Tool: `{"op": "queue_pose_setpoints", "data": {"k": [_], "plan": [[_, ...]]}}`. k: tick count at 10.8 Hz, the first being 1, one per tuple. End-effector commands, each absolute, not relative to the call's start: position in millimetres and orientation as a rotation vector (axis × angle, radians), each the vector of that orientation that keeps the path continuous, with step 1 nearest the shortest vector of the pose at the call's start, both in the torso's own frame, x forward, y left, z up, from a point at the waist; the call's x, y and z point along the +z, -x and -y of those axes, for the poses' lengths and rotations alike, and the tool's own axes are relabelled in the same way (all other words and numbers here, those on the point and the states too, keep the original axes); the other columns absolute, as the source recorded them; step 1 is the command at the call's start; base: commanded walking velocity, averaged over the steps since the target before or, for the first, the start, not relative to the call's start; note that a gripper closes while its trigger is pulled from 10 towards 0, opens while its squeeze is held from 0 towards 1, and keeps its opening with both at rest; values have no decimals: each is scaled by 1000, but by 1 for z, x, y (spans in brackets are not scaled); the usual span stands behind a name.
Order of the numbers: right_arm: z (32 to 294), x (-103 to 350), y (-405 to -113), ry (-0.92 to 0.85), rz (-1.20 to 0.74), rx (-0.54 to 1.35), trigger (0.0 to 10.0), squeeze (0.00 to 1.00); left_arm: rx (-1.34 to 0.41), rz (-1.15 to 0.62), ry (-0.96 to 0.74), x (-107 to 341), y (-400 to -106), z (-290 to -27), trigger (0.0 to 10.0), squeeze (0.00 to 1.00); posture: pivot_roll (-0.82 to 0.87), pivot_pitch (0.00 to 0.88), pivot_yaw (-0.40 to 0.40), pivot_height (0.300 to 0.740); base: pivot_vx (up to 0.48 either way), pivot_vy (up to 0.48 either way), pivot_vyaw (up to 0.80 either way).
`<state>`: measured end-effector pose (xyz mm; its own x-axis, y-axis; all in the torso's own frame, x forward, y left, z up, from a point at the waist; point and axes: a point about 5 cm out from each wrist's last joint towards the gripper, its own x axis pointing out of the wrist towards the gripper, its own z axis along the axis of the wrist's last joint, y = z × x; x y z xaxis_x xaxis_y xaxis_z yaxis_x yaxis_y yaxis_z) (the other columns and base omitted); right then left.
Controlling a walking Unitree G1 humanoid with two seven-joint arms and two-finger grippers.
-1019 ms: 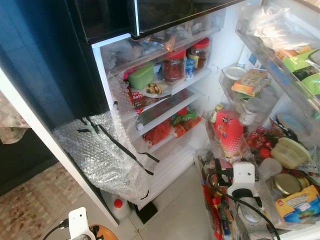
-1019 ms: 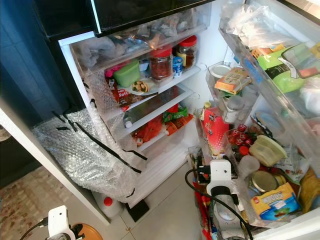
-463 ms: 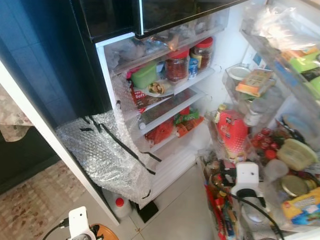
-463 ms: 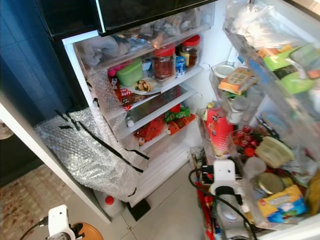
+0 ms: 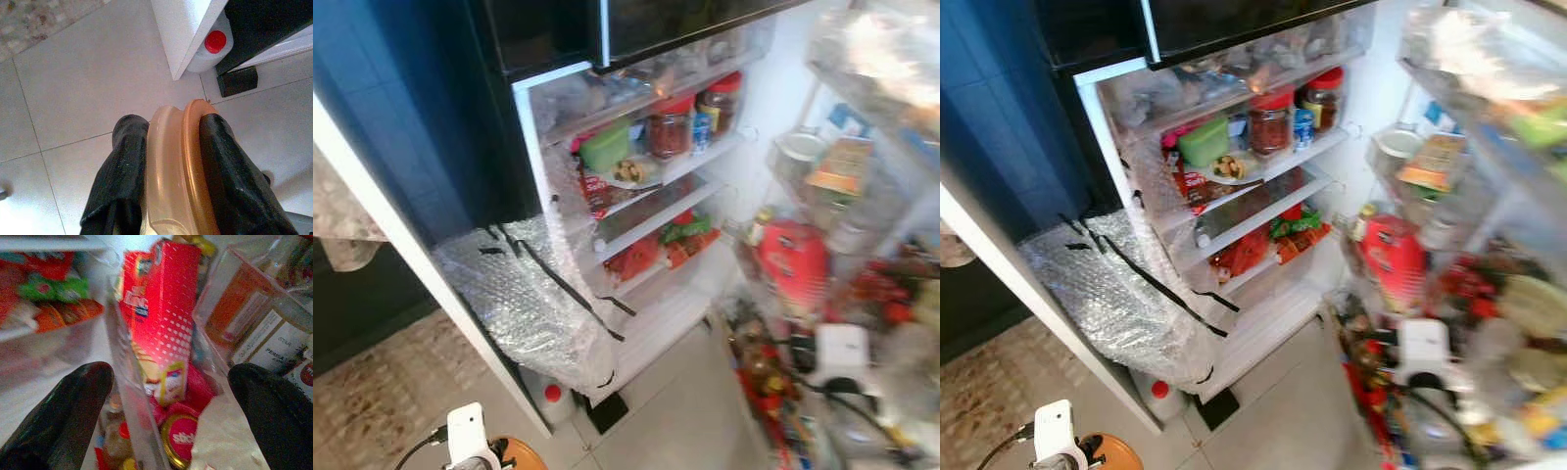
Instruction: Restocking fridge
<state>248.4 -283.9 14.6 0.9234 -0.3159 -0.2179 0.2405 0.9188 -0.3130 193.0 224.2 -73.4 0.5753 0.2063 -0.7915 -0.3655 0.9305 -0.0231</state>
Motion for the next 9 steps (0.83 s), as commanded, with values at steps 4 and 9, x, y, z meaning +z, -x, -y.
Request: {"op": "queue_pose_setpoints", "data": {"k": [4,9], "plan": [[267,-31,-217,205,-547,-187,10000,0,326,-974,146,-81,-175,-230,10000,0,-156,48,27,740,0,0,0],[198,-96,-147,59,-1006,4,10000,0,331,-972,159,-81,-176,-230,10000,0,-142,16,29,740,0,0,0]]}}
